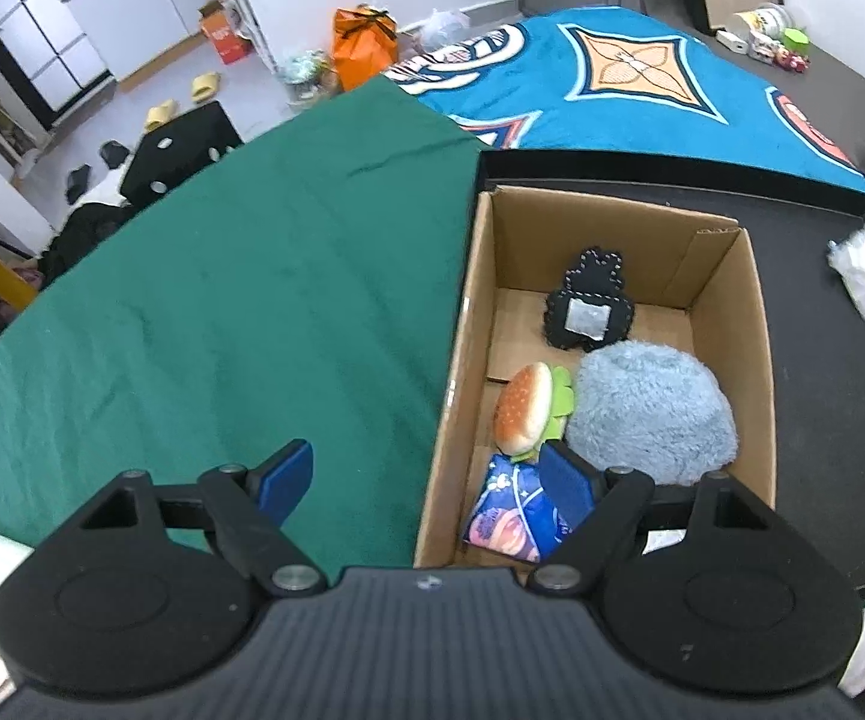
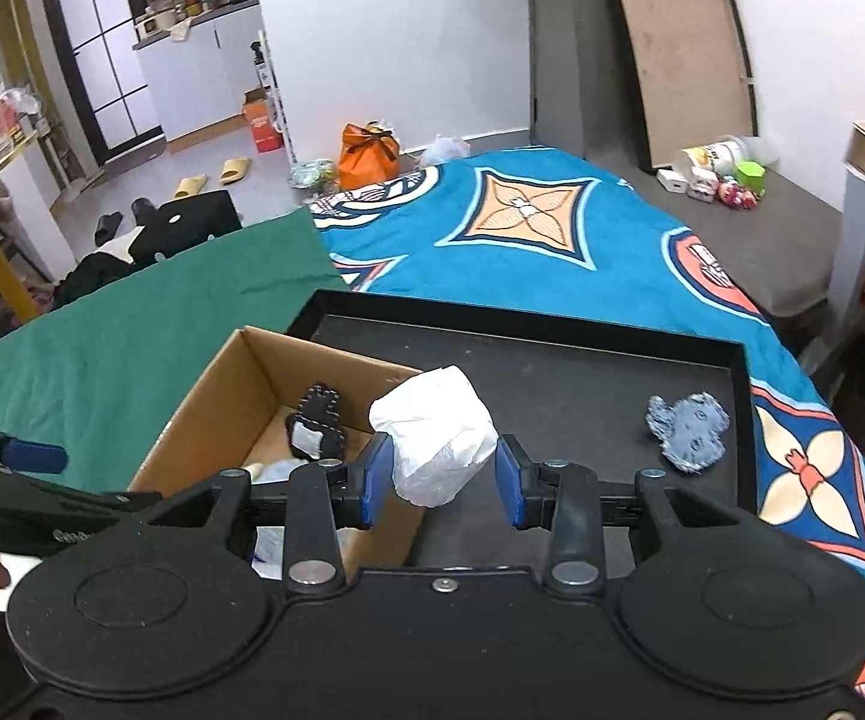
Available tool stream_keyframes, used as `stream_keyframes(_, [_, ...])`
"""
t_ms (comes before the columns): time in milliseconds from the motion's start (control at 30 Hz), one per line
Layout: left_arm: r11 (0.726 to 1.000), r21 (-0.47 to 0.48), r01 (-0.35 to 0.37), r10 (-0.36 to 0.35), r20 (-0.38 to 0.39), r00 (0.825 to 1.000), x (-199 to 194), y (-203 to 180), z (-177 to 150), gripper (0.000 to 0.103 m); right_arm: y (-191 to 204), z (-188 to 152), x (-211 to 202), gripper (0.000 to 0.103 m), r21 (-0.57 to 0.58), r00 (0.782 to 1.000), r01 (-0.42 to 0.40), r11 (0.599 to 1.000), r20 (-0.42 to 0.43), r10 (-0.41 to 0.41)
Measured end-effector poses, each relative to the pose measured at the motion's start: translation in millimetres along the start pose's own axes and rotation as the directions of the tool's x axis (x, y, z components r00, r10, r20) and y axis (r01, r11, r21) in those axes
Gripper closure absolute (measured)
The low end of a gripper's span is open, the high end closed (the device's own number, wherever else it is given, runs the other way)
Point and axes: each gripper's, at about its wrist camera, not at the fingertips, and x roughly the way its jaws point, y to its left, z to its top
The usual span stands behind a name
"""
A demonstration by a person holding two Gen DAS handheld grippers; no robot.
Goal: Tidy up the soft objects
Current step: 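Carry the white bundle over the box and release it inside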
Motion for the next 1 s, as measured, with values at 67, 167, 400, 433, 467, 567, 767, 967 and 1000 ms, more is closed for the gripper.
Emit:
stream_keyframes(67, [1.000,-0.005,0.012,-0.012,-0.001,1.000,2,2,0,0.022,6,3,2,0.066,-0.009,1.000,-0.004,1.000,-0.002,0.004])
stream_keyframes(167, [0.999,-0.019,0.035,-0.035,-0.002,0.999,6,8,0,0.022,16,6,6,0.066,-0.030,1.000,-0.006,1.000,-0.006,0.006])
stream_keyframes(400, [0.996,-0.048,0.075,-0.077,-0.030,0.997,20,17,2,0.022,37,11,22,0.066,-0.075,0.999,-0.008,0.997,-0.032,0.005])
stream_keyframes(433, [0.995,-0.054,0.079,-0.080,-0.031,0.996,21,18,2,0.022,40,12,23,0.066,-0.079,0.999,-0.007,0.997,-0.034,0.005])
stream_keyframes(467, [0.995,-0.060,0.085,-0.087,-0.031,0.996,22,20,2,0.022,43,13,25,0.066,-0.083,0.999,-0.007,0.996,-0.035,0.004])
stream_keyframes(567, [0.991,-0.081,0.106,-0.109,-0.033,0.994,26,24,3,0.022,49,15,31,0.066,-0.095,0.999,-0.008,0.995,-0.039,0.004])
stream_keyframes(767, [0.992,-0.072,0.106,-0.109,-0.038,0.993,32,24,2,0.033,60,17,39,0.056,-0.128,0.999,-0.014,0.992,-0.048,0.008])
stream_keyframes(967, [0.986,-0.103,0.134,-0.144,-0.091,0.985,42,31,0,0.086,61,13,41,0.048,-0.150,0.998,-0.002,0.989,-0.062,-0.007])
stream_keyframes(1000, [0.982,-0.110,0.153,-0.163,-0.089,0.983,41,32,0,0.088,60,12,40,0.047,-0.144,0.998,0.000,0.990,-0.064,-0.010])
